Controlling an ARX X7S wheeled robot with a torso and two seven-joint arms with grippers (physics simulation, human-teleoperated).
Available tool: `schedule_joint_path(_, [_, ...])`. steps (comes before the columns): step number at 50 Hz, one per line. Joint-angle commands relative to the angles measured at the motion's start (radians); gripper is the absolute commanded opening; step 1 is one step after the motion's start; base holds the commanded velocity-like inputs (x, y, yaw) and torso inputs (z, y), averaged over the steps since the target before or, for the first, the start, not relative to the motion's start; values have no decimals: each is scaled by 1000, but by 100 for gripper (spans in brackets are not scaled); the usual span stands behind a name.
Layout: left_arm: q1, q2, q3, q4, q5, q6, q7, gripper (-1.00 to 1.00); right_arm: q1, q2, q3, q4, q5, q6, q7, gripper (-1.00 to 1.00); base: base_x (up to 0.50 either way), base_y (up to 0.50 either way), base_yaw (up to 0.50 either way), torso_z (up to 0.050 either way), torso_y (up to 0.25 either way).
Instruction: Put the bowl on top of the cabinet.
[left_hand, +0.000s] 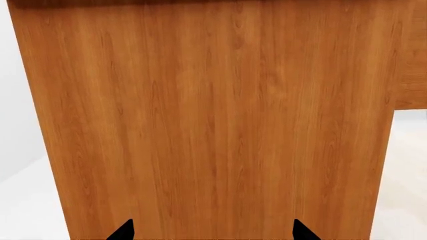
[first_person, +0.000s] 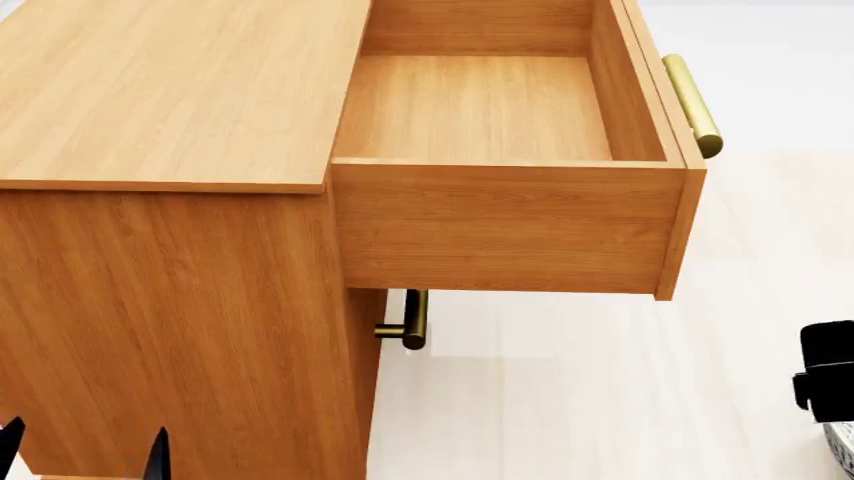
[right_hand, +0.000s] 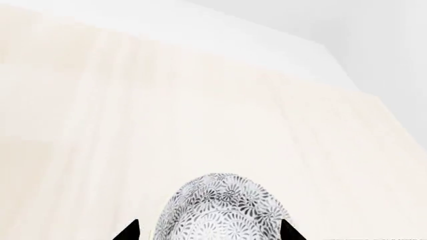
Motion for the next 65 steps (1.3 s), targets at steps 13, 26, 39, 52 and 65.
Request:
schedule_joint_path(13, [8, -8, 11, -23, 0, 21, 1, 100, 2, -132, -155, 242, -137, -109, -102, 100, 0, 0, 0, 0, 0])
schedule_joint_path(26, [12, -11, 7, -40, -4, 38, 0, 100, 36, -194, -190, 409, -183, -165, -158, 100, 0, 0, 0, 0, 0])
schedule_joint_path(39, [17, -17, 8, -34, -7, 40, -5, 100, 19, -197, -179, 444, -182, -181, -151, 100, 0, 0, 0, 0, 0])
schedule_joint_path(52, [14, -18, 11, -37, -9, 36, -13, 100, -3, -208, -166, 492, -187, -239, -161, -100, 0, 0, 0, 0, 0])
schedule_joint_path(65, [26, -21, 10, -41, -12, 55, -14, 100, -39, -171, -120, 393, -136, -206, -112, -100, 0, 0, 0, 0, 0])
